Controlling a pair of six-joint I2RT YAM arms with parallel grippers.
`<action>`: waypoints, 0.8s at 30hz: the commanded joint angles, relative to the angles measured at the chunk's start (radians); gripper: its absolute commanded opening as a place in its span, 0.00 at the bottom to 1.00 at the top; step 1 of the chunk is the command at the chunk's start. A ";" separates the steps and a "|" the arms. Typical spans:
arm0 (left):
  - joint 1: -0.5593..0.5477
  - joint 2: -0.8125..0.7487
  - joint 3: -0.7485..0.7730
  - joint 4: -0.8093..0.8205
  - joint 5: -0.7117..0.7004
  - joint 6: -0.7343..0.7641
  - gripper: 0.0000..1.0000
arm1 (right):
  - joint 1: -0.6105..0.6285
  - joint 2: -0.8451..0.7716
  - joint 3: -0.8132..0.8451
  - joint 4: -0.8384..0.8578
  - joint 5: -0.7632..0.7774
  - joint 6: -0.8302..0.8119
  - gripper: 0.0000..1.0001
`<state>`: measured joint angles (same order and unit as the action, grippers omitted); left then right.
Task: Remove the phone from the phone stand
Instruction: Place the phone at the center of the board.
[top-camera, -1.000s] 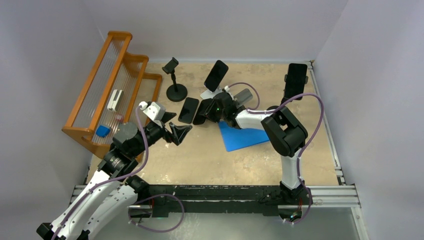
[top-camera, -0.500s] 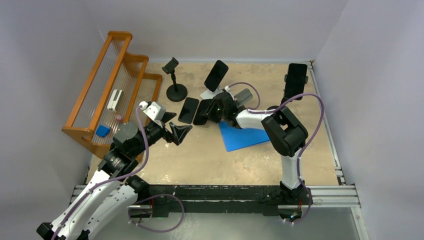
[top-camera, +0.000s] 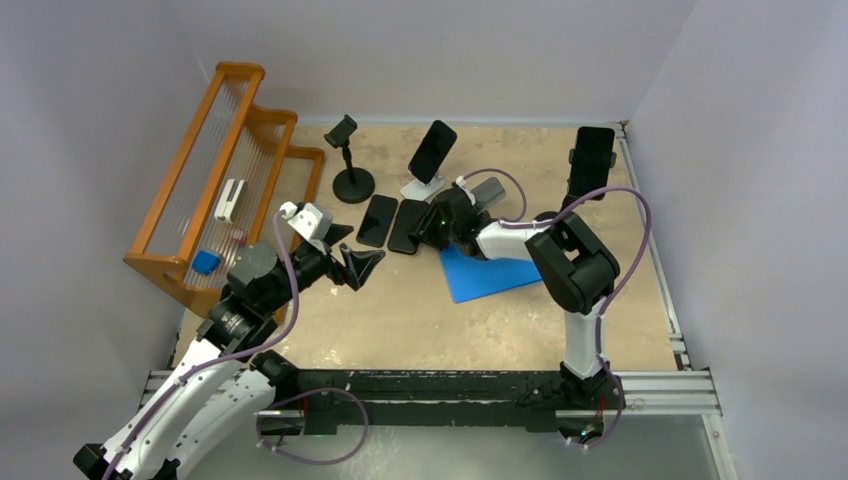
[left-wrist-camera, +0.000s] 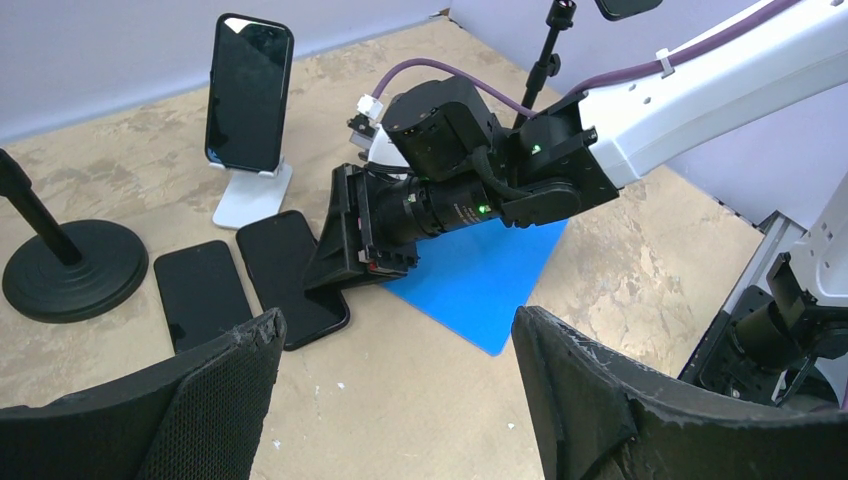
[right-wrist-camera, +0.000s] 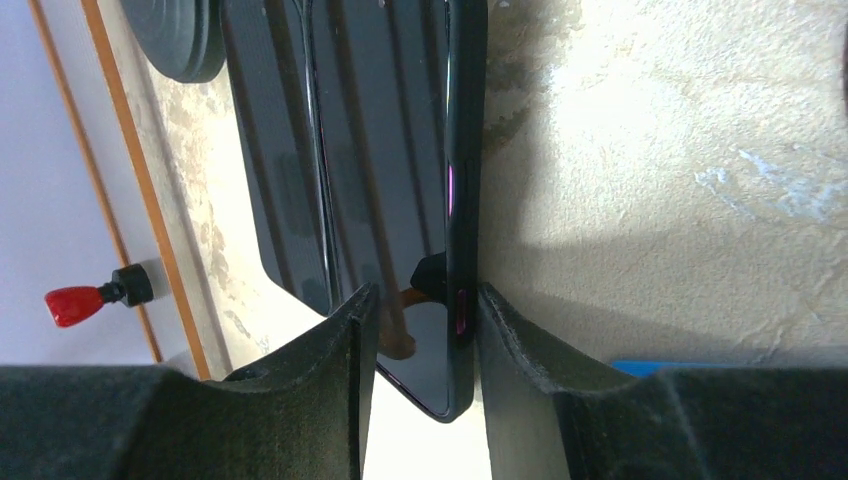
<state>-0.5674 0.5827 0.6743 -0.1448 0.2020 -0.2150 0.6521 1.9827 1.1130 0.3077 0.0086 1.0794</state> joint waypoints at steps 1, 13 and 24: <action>0.001 0.002 0.010 0.028 0.010 0.014 0.82 | -0.008 -0.053 -0.020 0.005 0.024 -0.022 0.43; 0.001 -0.001 0.010 0.029 0.011 0.014 0.82 | -0.013 -0.043 -0.058 0.060 -0.044 -0.055 0.35; 0.001 0.002 0.010 0.029 0.014 0.012 0.82 | -0.011 -0.044 -0.110 0.138 -0.064 -0.135 0.19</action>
<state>-0.5674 0.5846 0.6743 -0.1444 0.2050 -0.2153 0.6373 1.9656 1.0237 0.4213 -0.0254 0.9974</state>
